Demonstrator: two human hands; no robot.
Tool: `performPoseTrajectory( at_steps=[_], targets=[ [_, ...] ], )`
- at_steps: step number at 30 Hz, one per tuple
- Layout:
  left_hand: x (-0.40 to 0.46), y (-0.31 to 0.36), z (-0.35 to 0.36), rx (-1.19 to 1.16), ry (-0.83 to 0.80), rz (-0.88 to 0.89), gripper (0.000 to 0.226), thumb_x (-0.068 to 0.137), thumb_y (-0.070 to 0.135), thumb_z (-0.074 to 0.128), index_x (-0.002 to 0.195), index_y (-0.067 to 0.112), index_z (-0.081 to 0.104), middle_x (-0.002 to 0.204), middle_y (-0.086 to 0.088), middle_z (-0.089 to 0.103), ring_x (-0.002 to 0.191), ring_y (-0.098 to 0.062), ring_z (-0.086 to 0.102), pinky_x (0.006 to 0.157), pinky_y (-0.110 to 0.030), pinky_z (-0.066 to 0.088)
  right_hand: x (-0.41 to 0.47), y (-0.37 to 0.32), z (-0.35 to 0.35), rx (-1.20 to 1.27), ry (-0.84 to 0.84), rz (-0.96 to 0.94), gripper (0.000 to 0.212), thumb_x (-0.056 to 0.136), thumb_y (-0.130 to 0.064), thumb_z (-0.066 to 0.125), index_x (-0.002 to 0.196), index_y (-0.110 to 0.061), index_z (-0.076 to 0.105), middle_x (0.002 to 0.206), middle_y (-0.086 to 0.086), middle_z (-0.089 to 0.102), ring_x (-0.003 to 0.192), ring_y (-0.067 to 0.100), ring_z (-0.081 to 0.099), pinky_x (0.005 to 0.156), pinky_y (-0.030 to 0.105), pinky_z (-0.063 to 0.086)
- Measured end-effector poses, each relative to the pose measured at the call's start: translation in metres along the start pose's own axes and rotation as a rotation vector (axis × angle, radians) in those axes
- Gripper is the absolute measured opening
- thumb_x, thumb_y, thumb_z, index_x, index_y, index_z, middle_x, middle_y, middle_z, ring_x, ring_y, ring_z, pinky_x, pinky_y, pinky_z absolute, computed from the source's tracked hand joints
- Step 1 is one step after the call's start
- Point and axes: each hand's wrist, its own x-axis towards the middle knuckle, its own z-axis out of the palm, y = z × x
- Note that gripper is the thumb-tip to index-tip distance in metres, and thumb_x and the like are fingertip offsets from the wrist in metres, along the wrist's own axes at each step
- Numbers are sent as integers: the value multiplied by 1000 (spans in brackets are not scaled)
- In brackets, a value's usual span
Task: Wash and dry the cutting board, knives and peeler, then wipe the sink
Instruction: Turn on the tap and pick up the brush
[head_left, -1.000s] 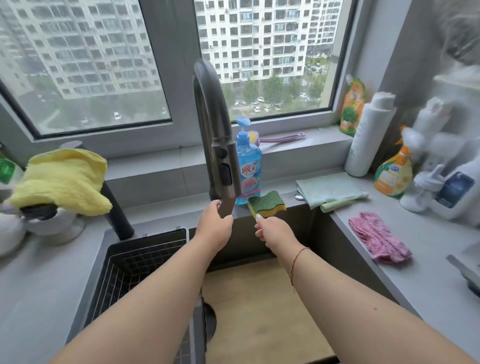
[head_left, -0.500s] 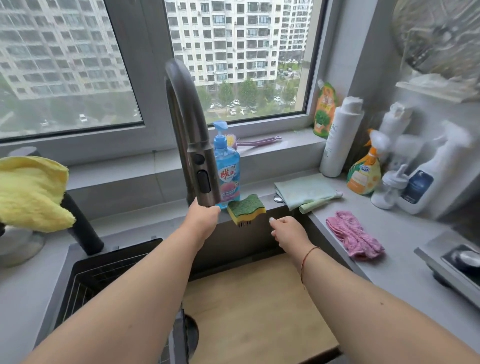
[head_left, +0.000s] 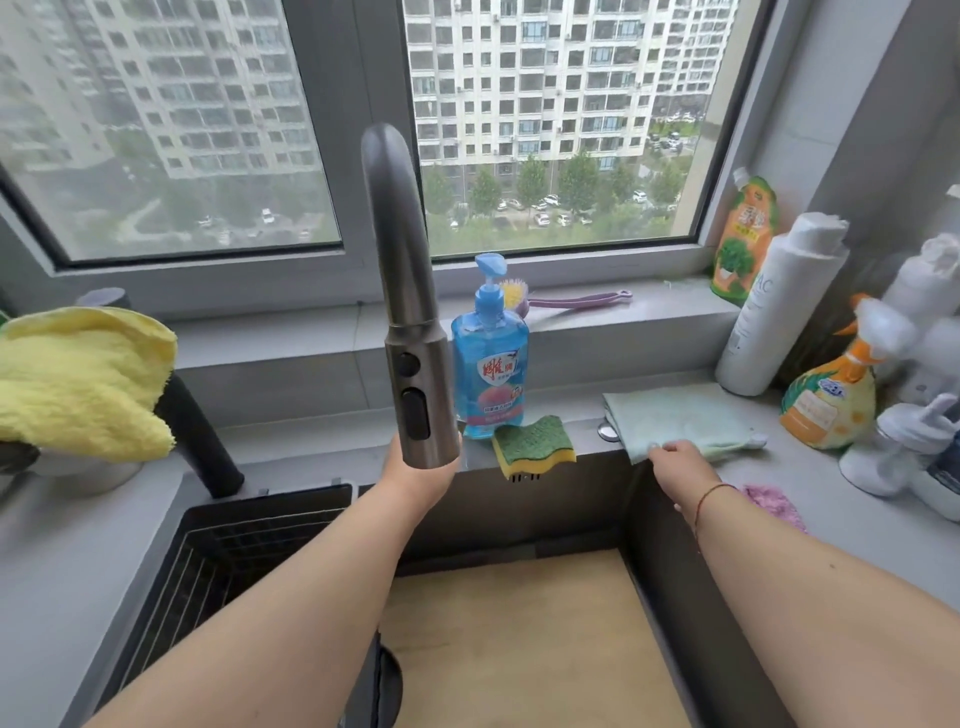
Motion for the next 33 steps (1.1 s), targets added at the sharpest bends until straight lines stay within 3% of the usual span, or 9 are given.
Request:
performPoseTrajectory(
  at_steps=[4, 8, 12, 16, 19, 22, 25, 28, 33],
  targets=[
    [11, -7, 1, -6, 39, 1, 9, 89, 22, 55, 93, 28, 60, 90, -3, 64, 86, -23, 65, 75, -36, 59, 0, -10, -2, -78, -64, -35, 23, 94, -42, 41, 95, -20, 48, 91, 11, 47, 89, 32, 48, 84, 40, 46],
    [14, -13, 0, 15, 50, 42, 5, 92, 25, 59, 96, 27, 60, 91, -1, 65, 87, -21, 66, 73, -33, 59, 4, -12, -3, -73, -68, -18, 22, 96, -32, 46, 104, -11, 48, 97, 16, 50, 83, 35, 57, 72, 39, 56],
    [14, -16, 0, 58, 65, 59, 4, 88, 32, 64, 92, 32, 61, 89, 3, 68, 85, -18, 68, 72, -35, 59, 6, -11, -8, -112, -56, 33, 30, 92, -13, 51, 118, 2, 53, 99, 19, 53, 79, 34, 58, 71, 45, 57],
    [17, -16, -3, 35, 59, 26, 8, 86, 32, 67, 92, 29, 64, 87, 2, 70, 83, -22, 70, 58, -25, 56, -4, 4, -10, -128, 122, 97, 38, 82, -18, 51, 117, -12, 40, 103, 22, 56, 82, 38, 63, 70, 46, 59],
    [21, -18, -4, 47, 60, 38, 25, 71, 51, 66, 86, 31, 66, 81, 4, 70, 80, -24, 70, 65, -37, 59, -7, 12, -12, -68, 109, 83, 28, 83, -23, 50, 107, -16, 38, 93, 21, 58, 75, 38, 66, 64, 46, 59],
    [18, -17, -4, 42, 64, 54, 37, 64, 61, 60, 85, 32, 66, 81, 4, 70, 80, -22, 70, 72, -43, 60, -10, 11, -17, 57, 99, 131, 28, 85, -20, 46, 108, -5, 51, 85, 25, 61, 66, 38, 68, 65, 51, 59],
    [12, -12, -3, 60, 48, 77, 18, 81, 45, 63, 90, 30, 65, 87, 1, 70, 84, -22, 69, 76, -41, 60, -35, 2, -26, -30, 325, 15, 27, 86, -29, 41, 104, -13, 53, 102, 25, 58, 86, 40, 61, 73, 38, 47],
    [10, -8, -6, 64, 46, 92, 27, 73, 50, 60, 90, 30, 64, 88, 0, 69, 85, -22, 69, 77, -42, 60, -74, -20, -26, 22, 464, -184, 12, 92, -29, 42, 90, -18, 47, 99, 21, 55, 79, 34, 48, 69, 35, 37],
    [3, -5, -12, 117, 31, 105, 39, 65, 55, 53, 93, 29, 64, 90, 2, 69, 86, -20, 68, 79, -43, 59, -131, -49, 5, 170, 278, -531, 5, 93, -25, 54, 92, -22, 50, 88, 9, 58, 68, 25, 51, 53, 26, 32]
  ],
)
